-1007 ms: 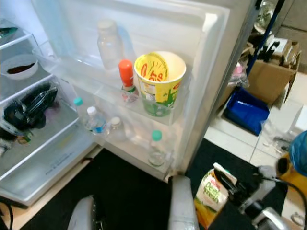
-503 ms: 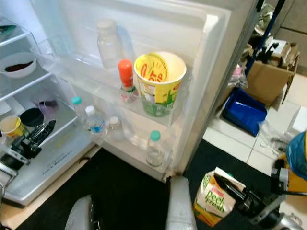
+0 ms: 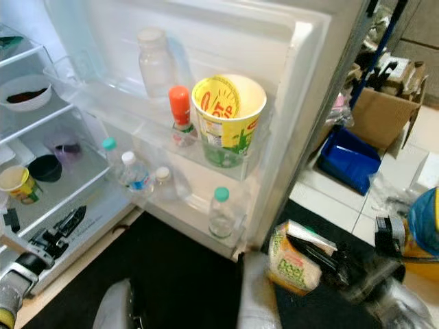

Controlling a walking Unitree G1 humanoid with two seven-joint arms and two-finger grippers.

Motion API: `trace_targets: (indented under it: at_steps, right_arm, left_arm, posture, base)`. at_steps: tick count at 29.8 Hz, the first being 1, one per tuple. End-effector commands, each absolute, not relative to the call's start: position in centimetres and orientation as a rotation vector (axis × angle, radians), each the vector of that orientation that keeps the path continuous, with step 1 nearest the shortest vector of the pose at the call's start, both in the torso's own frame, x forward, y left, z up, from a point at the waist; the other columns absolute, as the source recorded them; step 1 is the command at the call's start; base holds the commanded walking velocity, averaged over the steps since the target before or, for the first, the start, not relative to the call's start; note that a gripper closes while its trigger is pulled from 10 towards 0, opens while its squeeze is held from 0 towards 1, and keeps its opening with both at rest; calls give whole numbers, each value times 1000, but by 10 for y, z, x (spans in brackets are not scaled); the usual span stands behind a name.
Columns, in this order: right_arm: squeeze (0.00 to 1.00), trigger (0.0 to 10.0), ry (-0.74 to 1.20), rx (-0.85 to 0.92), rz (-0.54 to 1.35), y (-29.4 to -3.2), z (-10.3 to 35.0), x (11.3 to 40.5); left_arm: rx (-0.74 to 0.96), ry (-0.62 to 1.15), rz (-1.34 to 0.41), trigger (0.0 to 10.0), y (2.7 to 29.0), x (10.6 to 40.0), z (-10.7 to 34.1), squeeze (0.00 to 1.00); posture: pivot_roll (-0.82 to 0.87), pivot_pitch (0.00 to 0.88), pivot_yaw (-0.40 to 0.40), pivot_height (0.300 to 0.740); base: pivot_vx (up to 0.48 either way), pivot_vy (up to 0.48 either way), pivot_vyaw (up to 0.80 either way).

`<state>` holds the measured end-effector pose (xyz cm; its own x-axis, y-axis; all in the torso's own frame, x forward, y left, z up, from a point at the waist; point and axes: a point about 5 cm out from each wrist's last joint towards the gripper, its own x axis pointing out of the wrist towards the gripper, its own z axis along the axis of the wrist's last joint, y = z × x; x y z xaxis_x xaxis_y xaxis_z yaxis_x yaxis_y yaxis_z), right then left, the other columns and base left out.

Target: Restocking fridge

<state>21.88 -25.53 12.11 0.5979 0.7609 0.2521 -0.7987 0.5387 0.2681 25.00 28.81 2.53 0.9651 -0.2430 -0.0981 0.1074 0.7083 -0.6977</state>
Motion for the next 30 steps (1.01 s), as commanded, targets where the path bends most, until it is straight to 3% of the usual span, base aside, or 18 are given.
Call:
trace_targets:
  at_steps: [1,4,9,20,25,27,28,30]
  right_arm:
    - [0,10000,-119,341,905,-254,122,222]
    - [0,10000,-184,242,777,-259,136,243]
    - [0,10000,-226,199,653,-270,146,254]
    - [0,10000,-304,123,389,-292,161,275]
    - [0,10000,-277,147,566,-269,158,271]
    - [0,10000,-184,168,828,-240,148,253]
    - [0,10000,-184,168,828,-240,148,253]
    - [0,10000,-71,228,1051,-217,139,234]
  left_arm:
    - [-765,255,-138,10000,287,238,10,0]
    - [-783,395,-21,10000,279,213,-21,0]
    - [-787,485,72,10000,274,192,-40,0]
    - [-765,554,160,10000,273,172,-55,0]
    - [-750,559,173,10000,274,172,-56,0]
    - [-742,568,171,10000,272,172,-57,0]
    - [-742,568,171,10000,272,172,-57,0]
    - [-737,580,164,10000,269,171,-58,0]
  posture:
    - [-75,106,29,537]
    - [-71,103,28,537]
    - [-73,106,27,537]
    - [-69,109,28,537]
    - [-69,110,29,537]
    - [-71,112,29,537]
    - [-71,112,29,537]
    - [-71,116,29,537]
  base:
    - [0,0,0]
    - [0,0,0]
    - [0,0,0]
    - [0,0,0]
    - [0,0,0]
    - [0,0,0]
    - [0,0,0]
    - [0,0,0]
